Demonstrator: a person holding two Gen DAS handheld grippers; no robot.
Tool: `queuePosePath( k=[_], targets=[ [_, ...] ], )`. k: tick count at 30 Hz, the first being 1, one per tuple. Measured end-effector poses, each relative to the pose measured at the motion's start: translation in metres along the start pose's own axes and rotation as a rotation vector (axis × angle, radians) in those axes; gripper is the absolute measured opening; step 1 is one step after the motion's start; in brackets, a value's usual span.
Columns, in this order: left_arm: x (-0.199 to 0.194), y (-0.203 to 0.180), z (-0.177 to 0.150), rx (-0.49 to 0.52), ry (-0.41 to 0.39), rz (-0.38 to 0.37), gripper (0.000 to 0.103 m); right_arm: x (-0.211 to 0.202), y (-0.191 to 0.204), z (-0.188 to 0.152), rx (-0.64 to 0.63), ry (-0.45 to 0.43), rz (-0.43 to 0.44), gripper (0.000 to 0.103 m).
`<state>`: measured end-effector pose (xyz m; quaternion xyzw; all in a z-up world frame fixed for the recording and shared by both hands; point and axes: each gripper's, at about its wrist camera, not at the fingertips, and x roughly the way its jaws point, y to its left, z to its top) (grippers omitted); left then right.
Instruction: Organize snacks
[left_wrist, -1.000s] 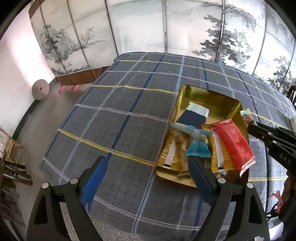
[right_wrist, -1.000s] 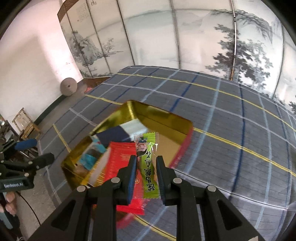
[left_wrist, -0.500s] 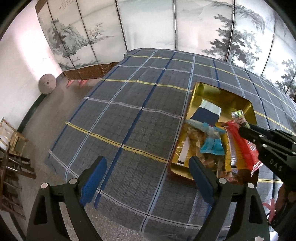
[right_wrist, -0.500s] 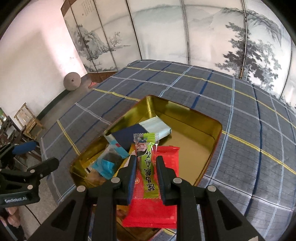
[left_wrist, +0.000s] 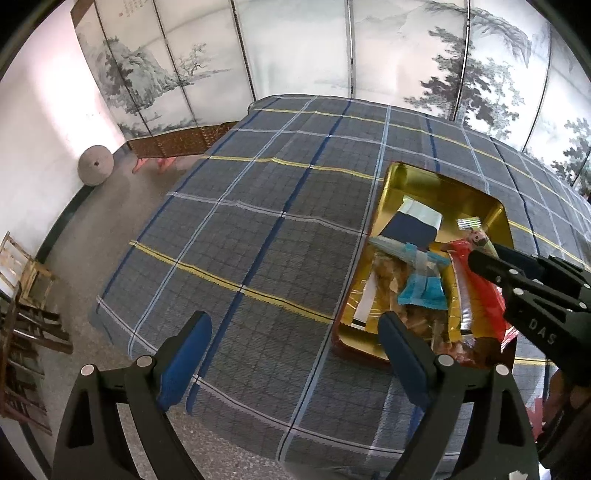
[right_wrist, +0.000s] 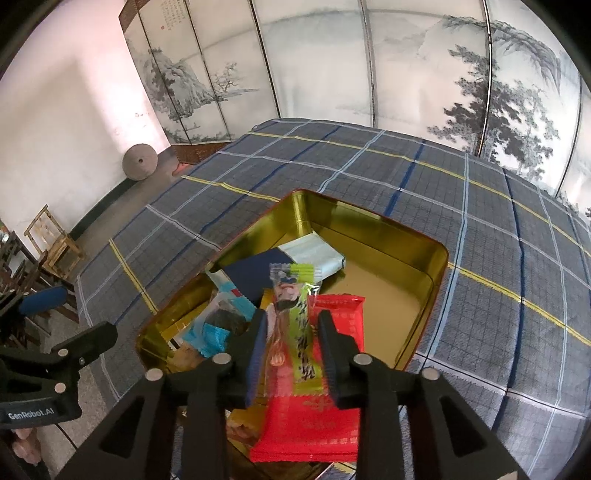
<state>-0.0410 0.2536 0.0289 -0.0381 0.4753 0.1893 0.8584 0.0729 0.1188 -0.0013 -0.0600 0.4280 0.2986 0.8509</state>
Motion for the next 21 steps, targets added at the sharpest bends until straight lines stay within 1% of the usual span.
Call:
queuePosePath(
  k=[2, 4, 5, 6, 8, 12, 15, 21],
  targets=[
    [-0.001, -0.001, 0.0, 0.0, -0.001, -0.003, 0.09, -0.001, 0.0, -0.001, 0.001, -0.004, -0.004, 0.047],
    [-0.001, -0.003, 0.0, 0.002, 0.0, -0.002, 0.09, -0.003, 0.001, -0.002, -0.001, -0.007, -0.002, 0.048],
    [-0.001, -0.003, 0.0, 0.003, -0.001, -0.003, 0.09, -0.003, 0.002, -0.003, -0.004, -0.008, 0.0, 0.05],
    [-0.002, -0.004, 0.0, 0.004, -0.002, -0.004, 0.09, -0.003, 0.002, -0.004, -0.005, -0.007, -0.001, 0.056],
    [-0.002, -0.004, 0.0, 0.002, -0.002, -0.004, 0.09, -0.004, 0.003, -0.006, -0.007, -0.007, 0.0, 0.061],
    [-0.002, -0.006, 0.0, 0.001, -0.003, -0.004, 0.09, -0.008, 0.003, -0.008, -0.002, -0.018, -0.006, 0.062],
    [-0.003, -0.006, 0.0, 0.001, -0.003, -0.004, 0.09, -0.015, 0.004, -0.01, -0.001, -0.03, -0.022, 0.072],
    [-0.004, -0.008, 0.0, 0.002, -0.004, -0.003, 0.09, -0.035, 0.011, -0.017, -0.011, -0.084, -0.071, 0.077]
  ],
)
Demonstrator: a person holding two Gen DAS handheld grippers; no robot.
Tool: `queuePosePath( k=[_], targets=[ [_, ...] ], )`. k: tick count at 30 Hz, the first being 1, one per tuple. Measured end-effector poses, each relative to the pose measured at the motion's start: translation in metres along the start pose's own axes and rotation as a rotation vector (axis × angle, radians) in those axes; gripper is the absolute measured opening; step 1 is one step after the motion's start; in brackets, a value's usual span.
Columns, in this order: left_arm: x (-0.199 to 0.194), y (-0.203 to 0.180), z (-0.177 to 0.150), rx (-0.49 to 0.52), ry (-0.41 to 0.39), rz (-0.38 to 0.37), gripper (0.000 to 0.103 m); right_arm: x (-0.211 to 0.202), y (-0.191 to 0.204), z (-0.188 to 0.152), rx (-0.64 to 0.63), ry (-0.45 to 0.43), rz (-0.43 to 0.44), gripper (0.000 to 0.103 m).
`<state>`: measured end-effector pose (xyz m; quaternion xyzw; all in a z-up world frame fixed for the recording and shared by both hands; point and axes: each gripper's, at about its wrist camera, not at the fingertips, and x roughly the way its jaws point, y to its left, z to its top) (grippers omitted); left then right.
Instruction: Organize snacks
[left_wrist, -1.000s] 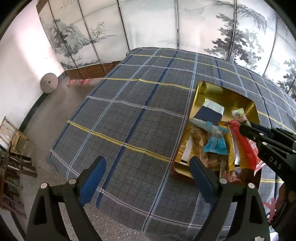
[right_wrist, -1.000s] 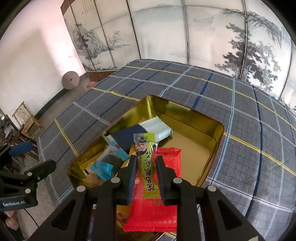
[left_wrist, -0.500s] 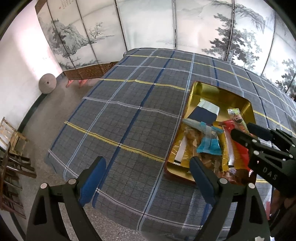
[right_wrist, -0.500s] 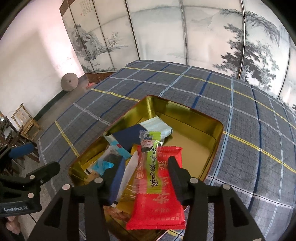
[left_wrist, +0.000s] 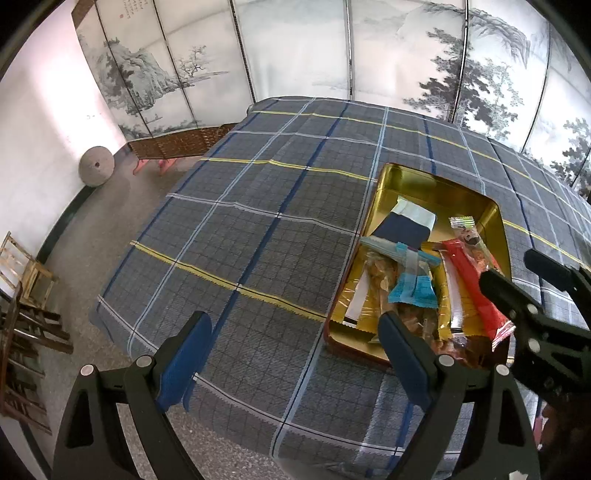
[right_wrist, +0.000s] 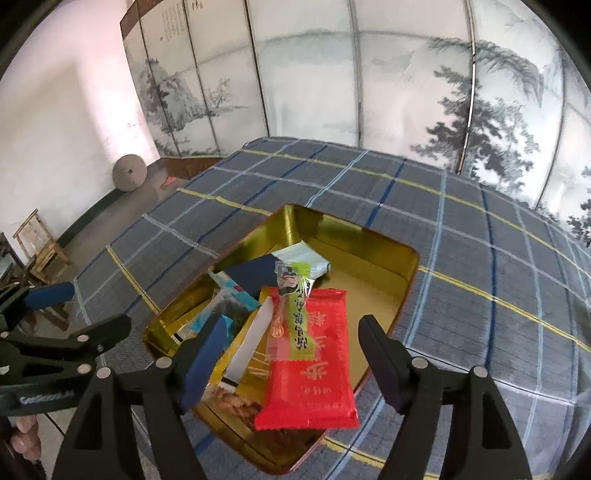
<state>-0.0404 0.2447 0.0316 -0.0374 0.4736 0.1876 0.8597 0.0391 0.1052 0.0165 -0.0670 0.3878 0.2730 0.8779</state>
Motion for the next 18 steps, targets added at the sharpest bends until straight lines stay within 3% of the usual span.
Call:
queuePosePath(
  k=[18],
  targets=[
    [-0.007, -0.008, -0.004, 0.015, 0.0, -0.003, 0.09, -0.016, 0.002, -0.027, -0.005, 0.034, -0.04, 0.082]
  ],
)
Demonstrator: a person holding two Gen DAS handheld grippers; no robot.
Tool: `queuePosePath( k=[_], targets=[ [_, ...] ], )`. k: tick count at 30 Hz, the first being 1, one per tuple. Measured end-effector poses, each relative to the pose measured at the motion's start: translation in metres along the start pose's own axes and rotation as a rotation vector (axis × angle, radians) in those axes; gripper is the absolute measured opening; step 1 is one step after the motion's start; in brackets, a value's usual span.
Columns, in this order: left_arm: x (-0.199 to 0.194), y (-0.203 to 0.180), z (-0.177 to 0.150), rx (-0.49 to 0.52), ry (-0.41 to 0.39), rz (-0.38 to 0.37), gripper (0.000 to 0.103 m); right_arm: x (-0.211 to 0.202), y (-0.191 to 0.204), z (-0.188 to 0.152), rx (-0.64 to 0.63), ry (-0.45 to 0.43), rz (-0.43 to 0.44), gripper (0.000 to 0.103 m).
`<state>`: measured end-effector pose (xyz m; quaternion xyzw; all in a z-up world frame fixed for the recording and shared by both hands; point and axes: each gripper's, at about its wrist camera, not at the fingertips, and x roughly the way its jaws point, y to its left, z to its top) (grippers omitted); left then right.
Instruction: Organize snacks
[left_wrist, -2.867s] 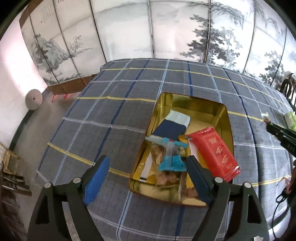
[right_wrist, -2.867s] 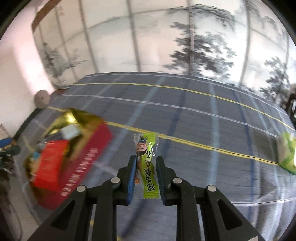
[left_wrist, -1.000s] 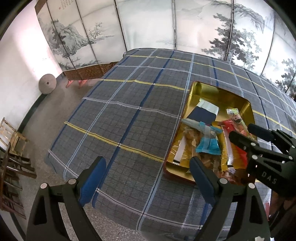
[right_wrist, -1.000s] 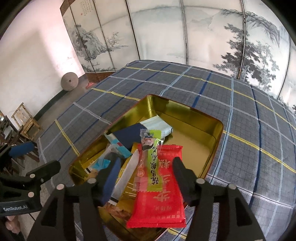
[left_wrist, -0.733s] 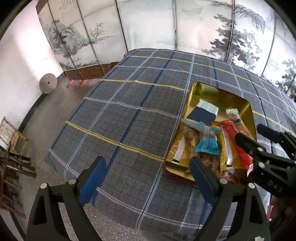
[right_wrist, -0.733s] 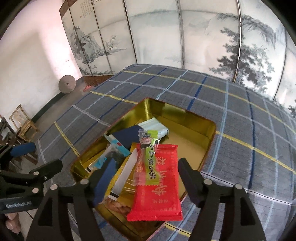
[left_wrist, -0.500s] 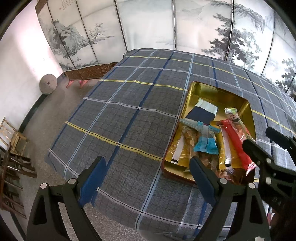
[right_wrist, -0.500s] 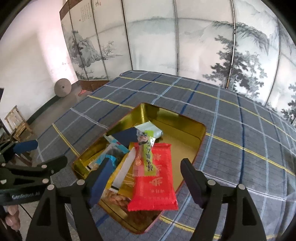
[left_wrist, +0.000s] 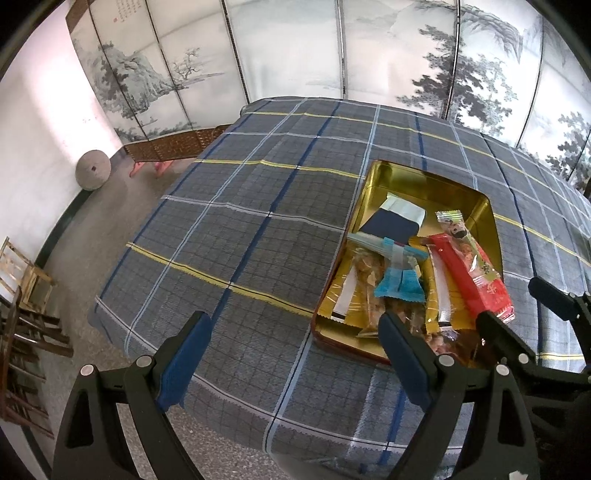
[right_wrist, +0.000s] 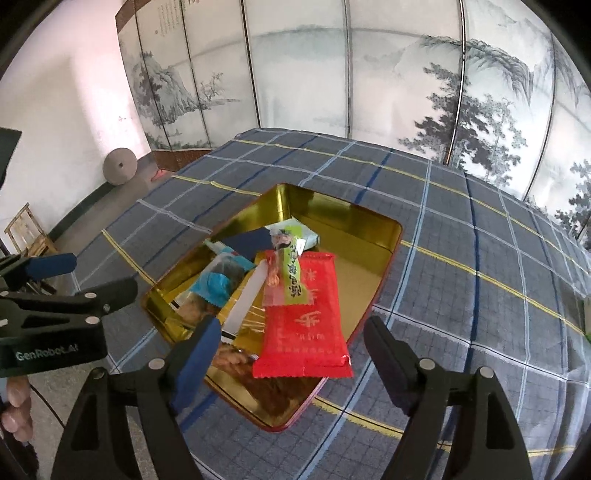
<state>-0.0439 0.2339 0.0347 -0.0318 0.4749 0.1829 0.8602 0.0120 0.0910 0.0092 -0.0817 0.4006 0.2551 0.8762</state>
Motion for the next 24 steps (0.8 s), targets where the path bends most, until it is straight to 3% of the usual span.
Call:
queuePosePath(
  k=[24],
  targets=[
    [-0.005, -0.014, -0.001, 0.025, -0.009, -0.024, 0.09, 0.002, -0.002, -0.008, 0.006, 0.041, 0.019, 0.082]
  ],
)
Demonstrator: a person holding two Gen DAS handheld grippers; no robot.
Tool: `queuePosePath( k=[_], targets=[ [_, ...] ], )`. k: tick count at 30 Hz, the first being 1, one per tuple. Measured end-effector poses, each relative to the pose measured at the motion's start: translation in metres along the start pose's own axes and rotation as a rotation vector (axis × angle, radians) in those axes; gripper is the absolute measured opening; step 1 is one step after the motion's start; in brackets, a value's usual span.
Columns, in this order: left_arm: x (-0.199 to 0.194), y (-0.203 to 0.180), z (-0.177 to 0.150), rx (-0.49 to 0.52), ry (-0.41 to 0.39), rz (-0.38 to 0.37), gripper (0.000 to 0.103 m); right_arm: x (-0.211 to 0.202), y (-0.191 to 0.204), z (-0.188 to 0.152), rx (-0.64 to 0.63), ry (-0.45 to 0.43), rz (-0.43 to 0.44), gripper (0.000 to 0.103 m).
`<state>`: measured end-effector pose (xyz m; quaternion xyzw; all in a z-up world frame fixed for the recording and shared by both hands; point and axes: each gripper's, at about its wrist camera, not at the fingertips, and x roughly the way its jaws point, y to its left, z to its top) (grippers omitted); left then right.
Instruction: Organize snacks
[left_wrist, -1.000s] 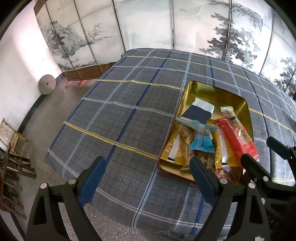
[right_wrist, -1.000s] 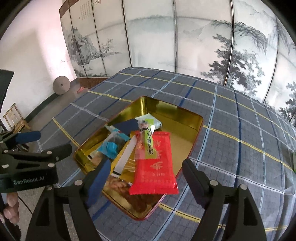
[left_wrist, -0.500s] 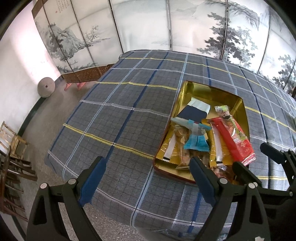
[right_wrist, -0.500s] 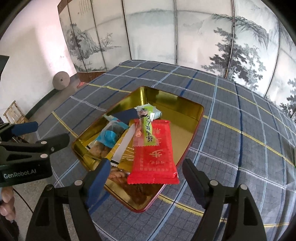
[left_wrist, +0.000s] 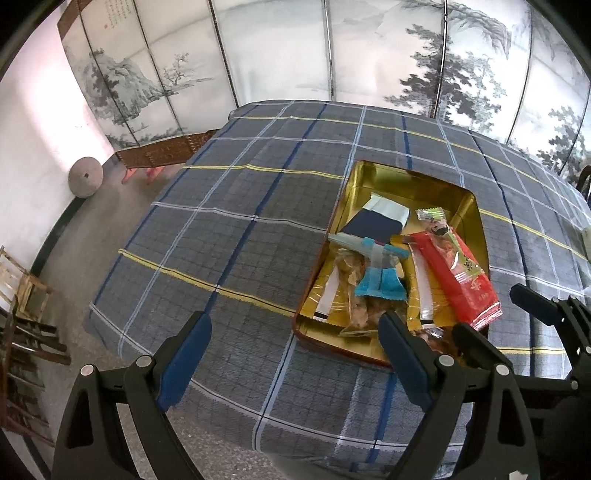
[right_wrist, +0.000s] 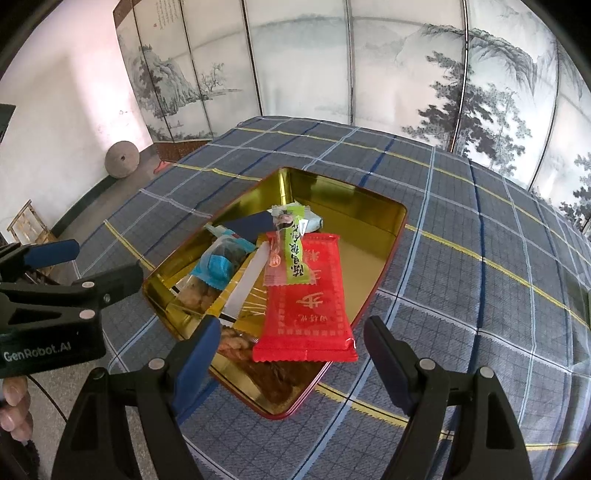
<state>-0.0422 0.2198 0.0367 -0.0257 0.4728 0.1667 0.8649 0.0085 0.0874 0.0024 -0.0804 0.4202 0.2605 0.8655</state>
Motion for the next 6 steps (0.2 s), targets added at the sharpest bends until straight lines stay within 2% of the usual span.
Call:
queuePosePath(
  k=[6],
  targets=[
    [-0.0004, -0.0008, -0.0004, -0.001, 0.0, 0.006, 0.091, 0.0015, 0.0019, 0.0016, -0.003, 0.005, 0.001, 0.082]
  ],
)
